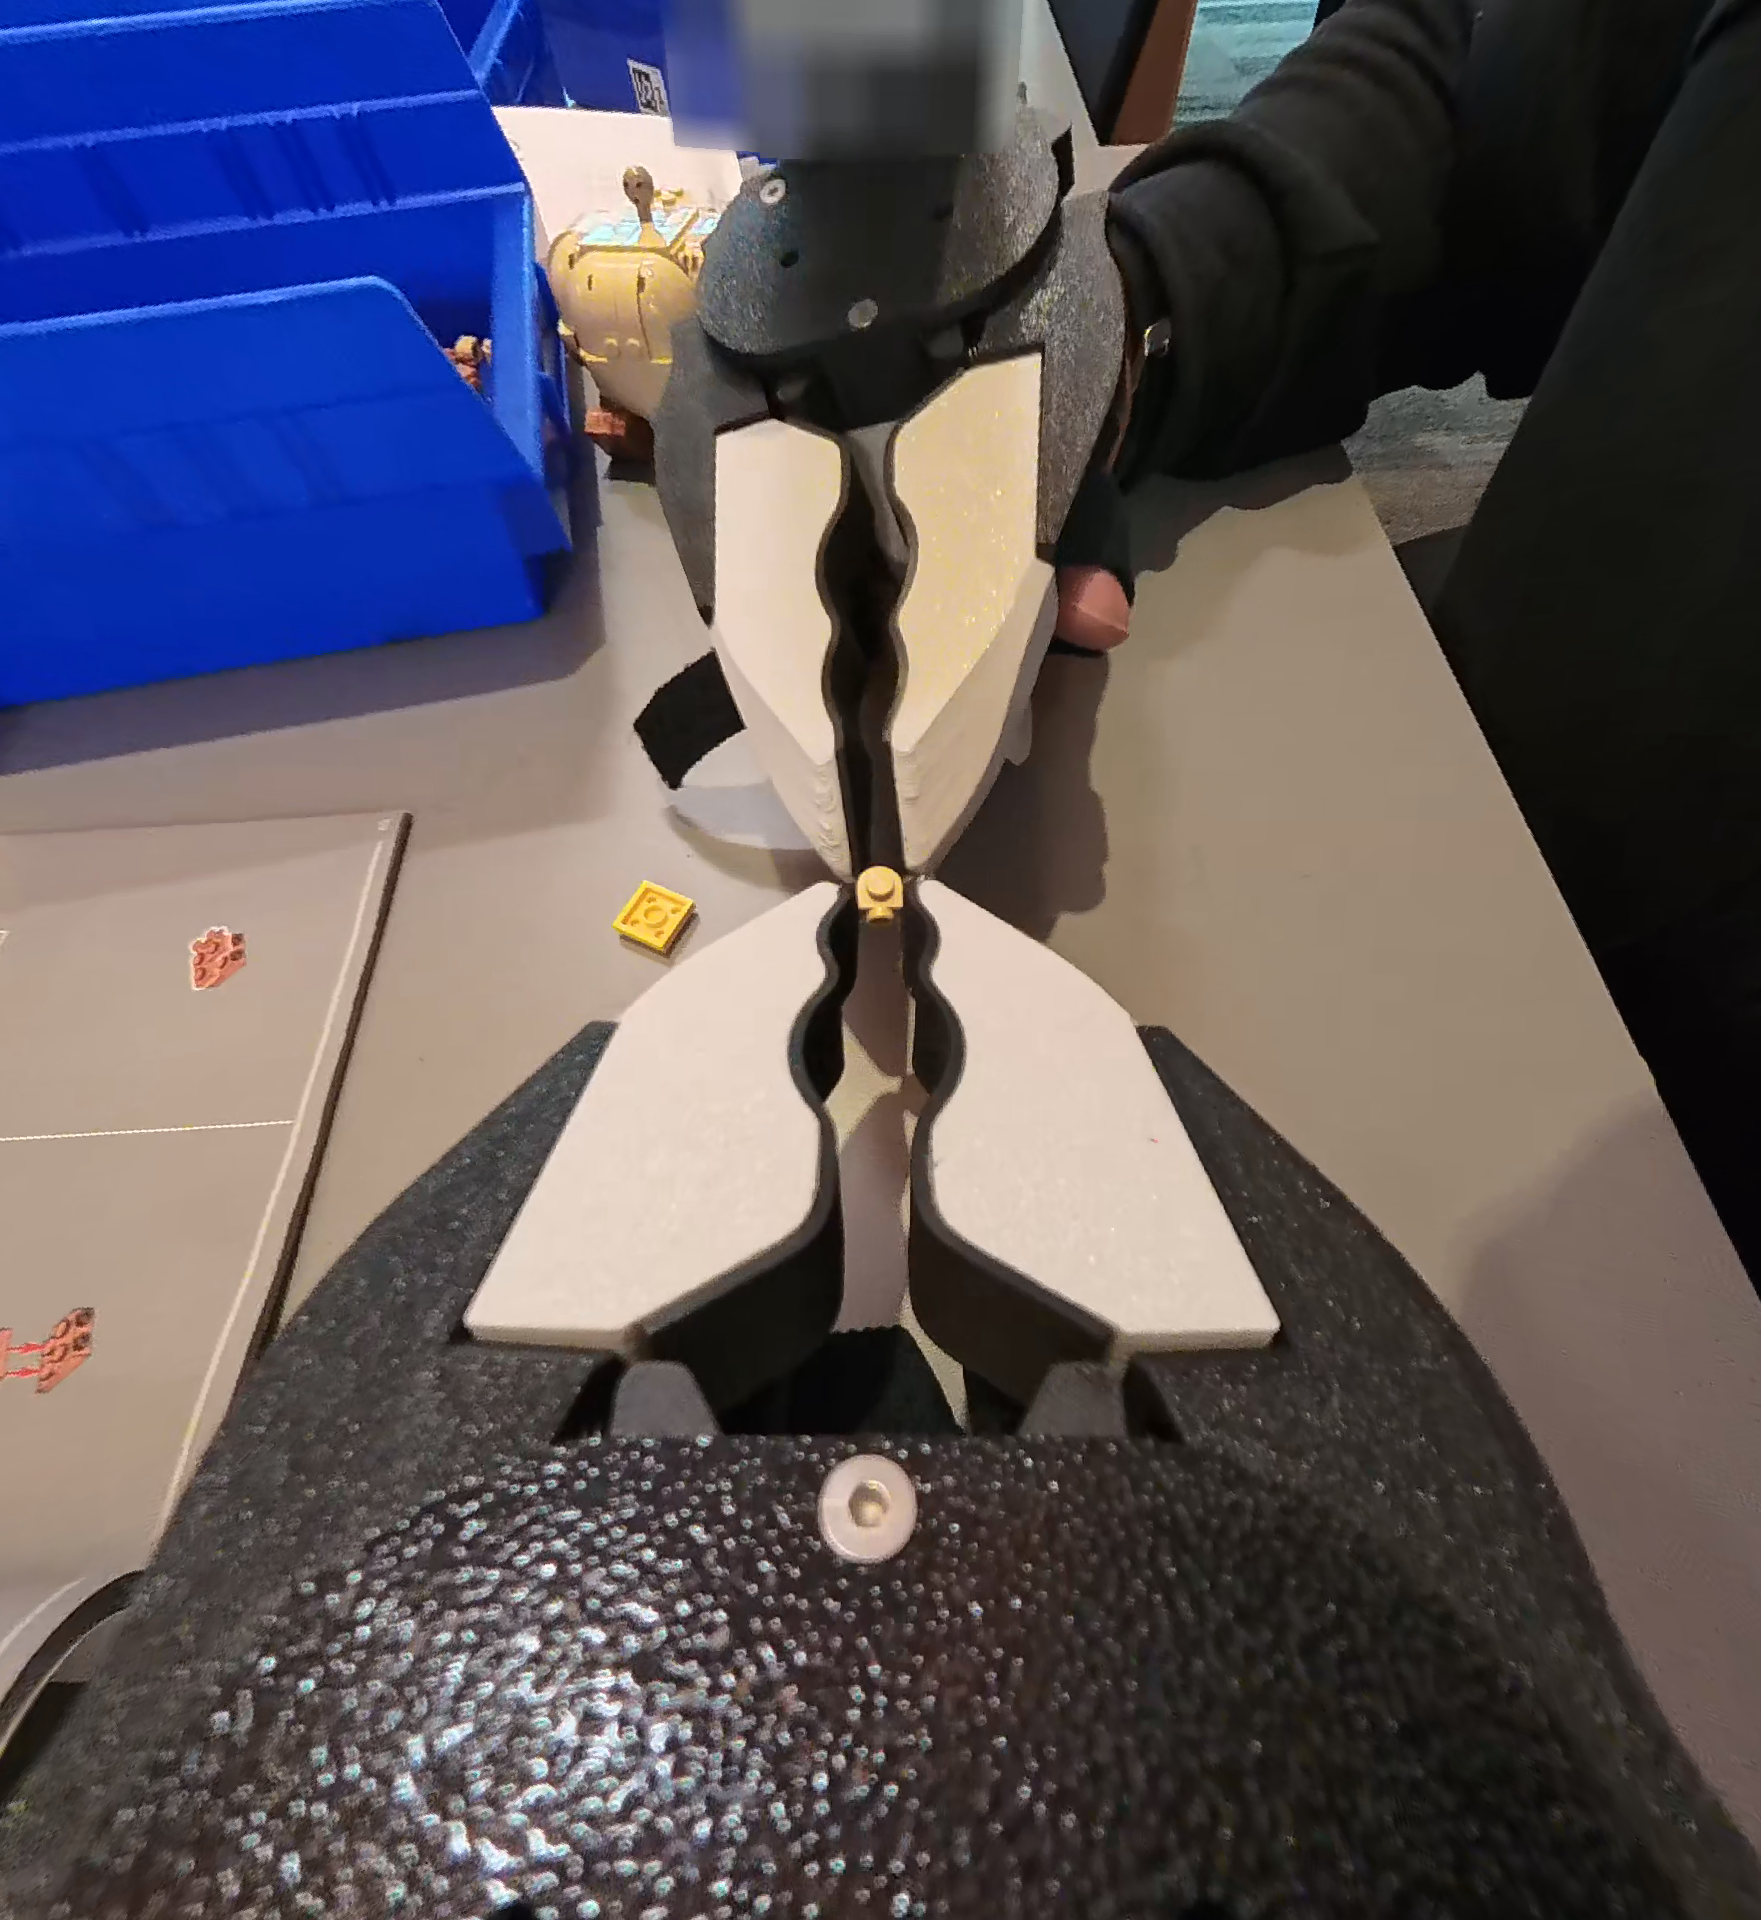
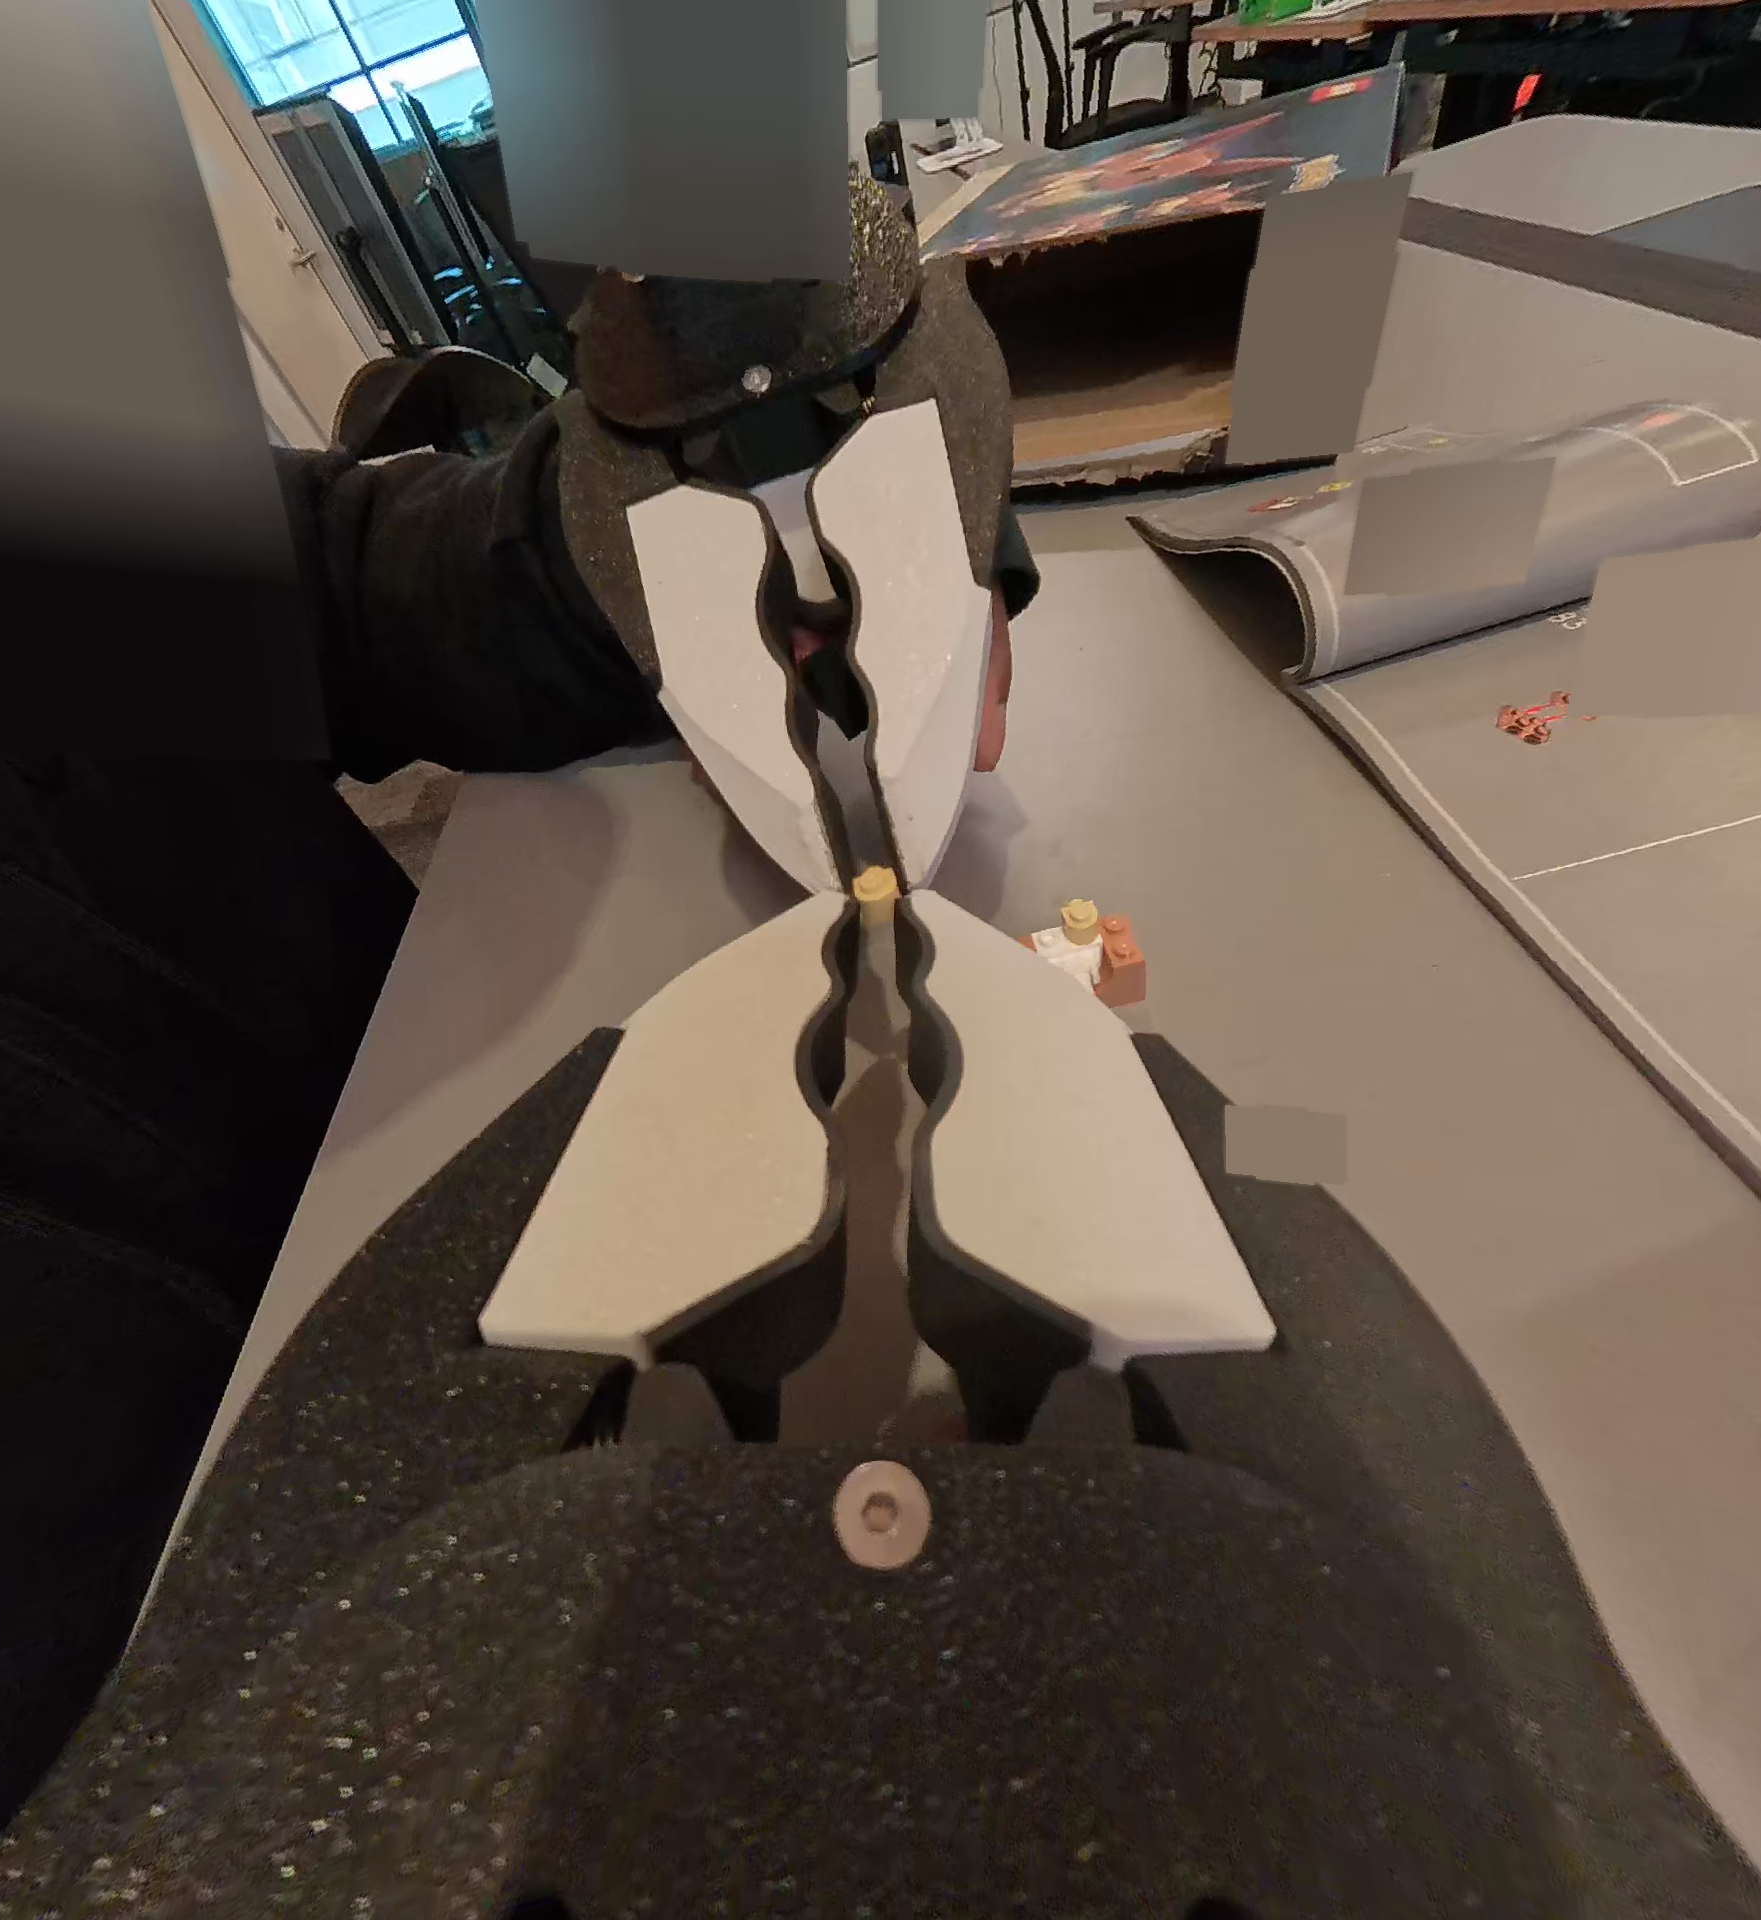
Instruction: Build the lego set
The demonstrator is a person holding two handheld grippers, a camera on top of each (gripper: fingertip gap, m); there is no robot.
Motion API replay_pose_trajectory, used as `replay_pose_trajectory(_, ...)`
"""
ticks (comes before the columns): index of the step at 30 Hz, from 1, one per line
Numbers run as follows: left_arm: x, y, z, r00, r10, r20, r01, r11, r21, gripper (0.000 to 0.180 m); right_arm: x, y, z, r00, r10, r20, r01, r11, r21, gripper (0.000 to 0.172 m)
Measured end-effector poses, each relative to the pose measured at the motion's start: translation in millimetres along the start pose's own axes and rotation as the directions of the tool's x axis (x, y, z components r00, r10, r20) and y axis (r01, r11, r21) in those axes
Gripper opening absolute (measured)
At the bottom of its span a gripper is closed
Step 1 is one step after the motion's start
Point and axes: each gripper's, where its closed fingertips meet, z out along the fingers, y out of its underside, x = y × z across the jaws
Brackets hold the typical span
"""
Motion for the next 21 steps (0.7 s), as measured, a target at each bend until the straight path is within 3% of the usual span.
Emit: replay_pose_trajectory(21, 9.0, 0.7, 1.2, 0.997, -0.031, -0.072, 0.031, 1.0, -0.002, 0.007, -7.4, 3.2, 2.1, 0.999, -0.027, 0.031, 0.028, 0.999, -0.023, 0.007)
